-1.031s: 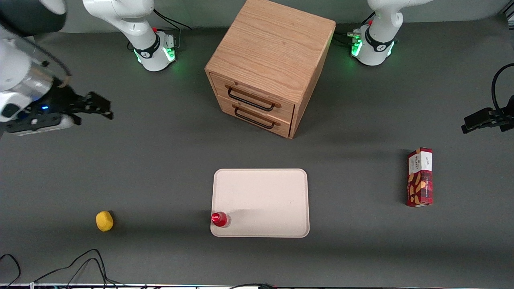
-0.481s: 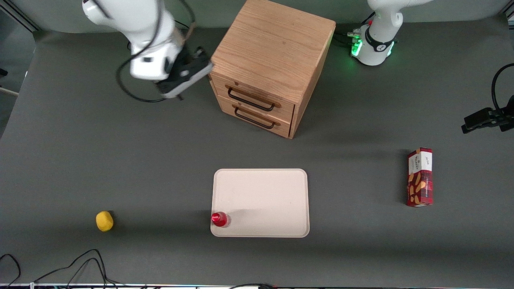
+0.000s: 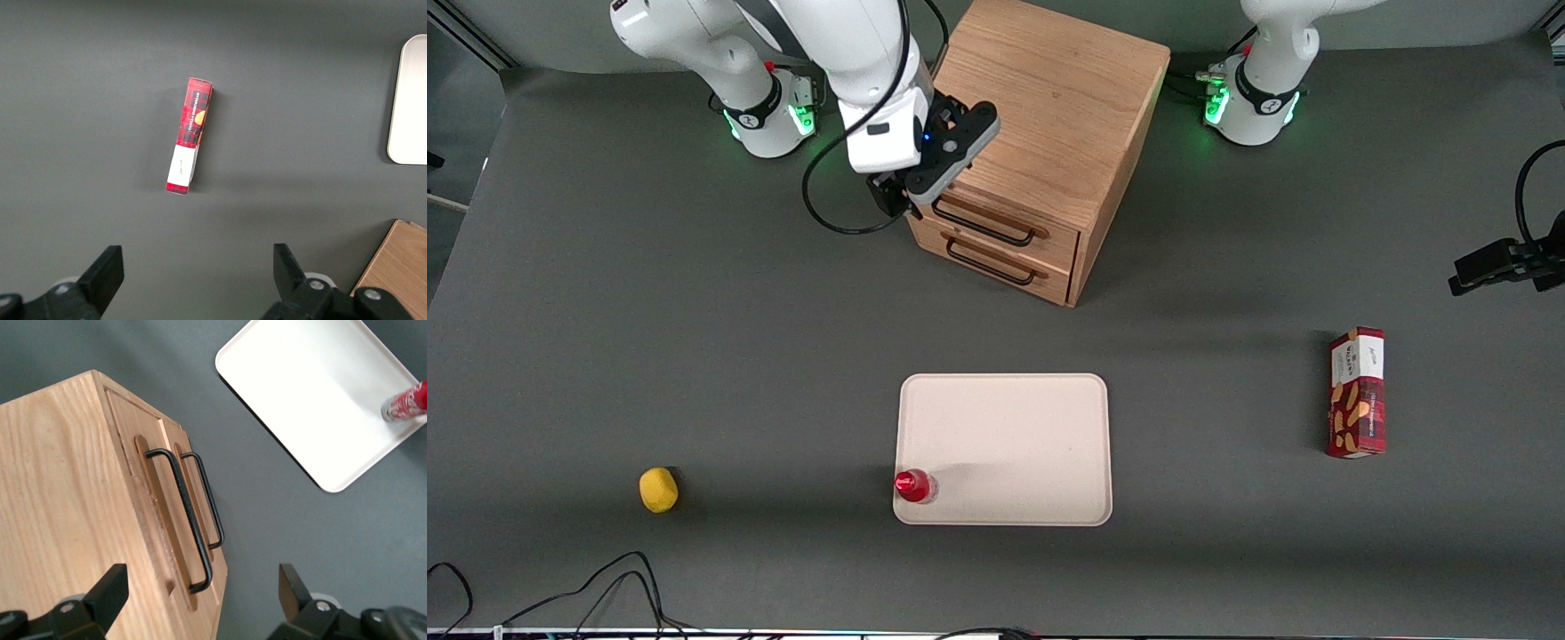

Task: Open upper drawer
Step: 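Move the right gripper toward the upper drawer's black handle, then hook the right gripper onto the upper drawer's black handle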

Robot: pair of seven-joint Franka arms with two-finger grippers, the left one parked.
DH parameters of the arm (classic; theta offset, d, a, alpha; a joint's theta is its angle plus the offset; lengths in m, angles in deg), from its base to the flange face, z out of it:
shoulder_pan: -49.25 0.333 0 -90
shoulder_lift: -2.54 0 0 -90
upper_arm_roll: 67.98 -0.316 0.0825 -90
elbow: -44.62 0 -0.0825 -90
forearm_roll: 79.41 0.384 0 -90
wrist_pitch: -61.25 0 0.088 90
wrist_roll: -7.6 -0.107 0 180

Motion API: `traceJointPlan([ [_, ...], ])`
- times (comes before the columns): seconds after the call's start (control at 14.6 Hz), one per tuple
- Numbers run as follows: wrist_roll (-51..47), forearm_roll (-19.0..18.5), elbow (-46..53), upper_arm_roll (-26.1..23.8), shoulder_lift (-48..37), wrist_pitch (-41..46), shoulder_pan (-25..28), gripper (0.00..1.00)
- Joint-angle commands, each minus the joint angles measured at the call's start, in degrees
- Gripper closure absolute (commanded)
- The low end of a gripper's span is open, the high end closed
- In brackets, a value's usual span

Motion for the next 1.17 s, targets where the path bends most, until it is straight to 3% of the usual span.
traceJointPlan([
  [0.0,5.8,0.6,1.9,0.1,2.9,-0.7,-0.1,0.00],
  [1.1,10.1,1.1,-3.1,-0.8,10.3,-4.0,-0.1,0.00],
])
